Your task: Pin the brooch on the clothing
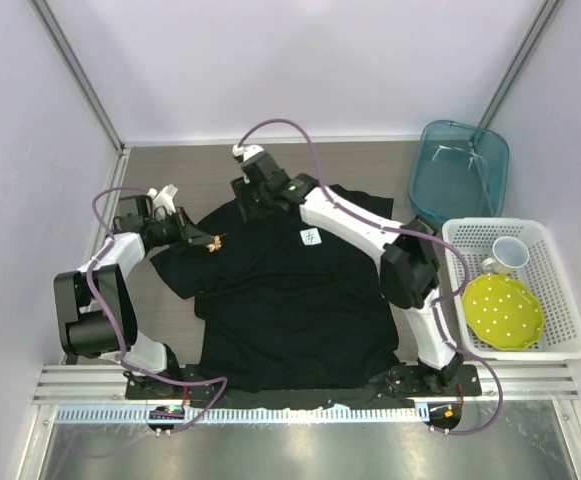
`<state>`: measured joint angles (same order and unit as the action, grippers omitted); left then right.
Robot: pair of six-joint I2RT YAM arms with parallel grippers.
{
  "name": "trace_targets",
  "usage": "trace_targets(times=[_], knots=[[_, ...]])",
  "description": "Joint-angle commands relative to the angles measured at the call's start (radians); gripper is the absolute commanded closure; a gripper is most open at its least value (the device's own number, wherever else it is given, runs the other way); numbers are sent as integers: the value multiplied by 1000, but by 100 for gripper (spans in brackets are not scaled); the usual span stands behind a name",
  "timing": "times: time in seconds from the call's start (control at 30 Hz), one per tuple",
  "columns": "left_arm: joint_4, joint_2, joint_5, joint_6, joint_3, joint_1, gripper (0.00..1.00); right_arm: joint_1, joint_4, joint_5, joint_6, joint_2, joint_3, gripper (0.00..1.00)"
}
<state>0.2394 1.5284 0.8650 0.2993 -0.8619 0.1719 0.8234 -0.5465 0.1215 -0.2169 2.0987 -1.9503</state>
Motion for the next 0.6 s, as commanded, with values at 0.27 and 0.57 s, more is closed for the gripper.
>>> trace_targets(times=[0.27, 0.57], knots=[[-106, -155, -150, 106, 112, 95, 100, 59, -67, 148, -295, 286, -283, 51], [-112, -159, -159, 103, 116, 106, 100, 89, -105, 171, -349, 359, -303, 53]])
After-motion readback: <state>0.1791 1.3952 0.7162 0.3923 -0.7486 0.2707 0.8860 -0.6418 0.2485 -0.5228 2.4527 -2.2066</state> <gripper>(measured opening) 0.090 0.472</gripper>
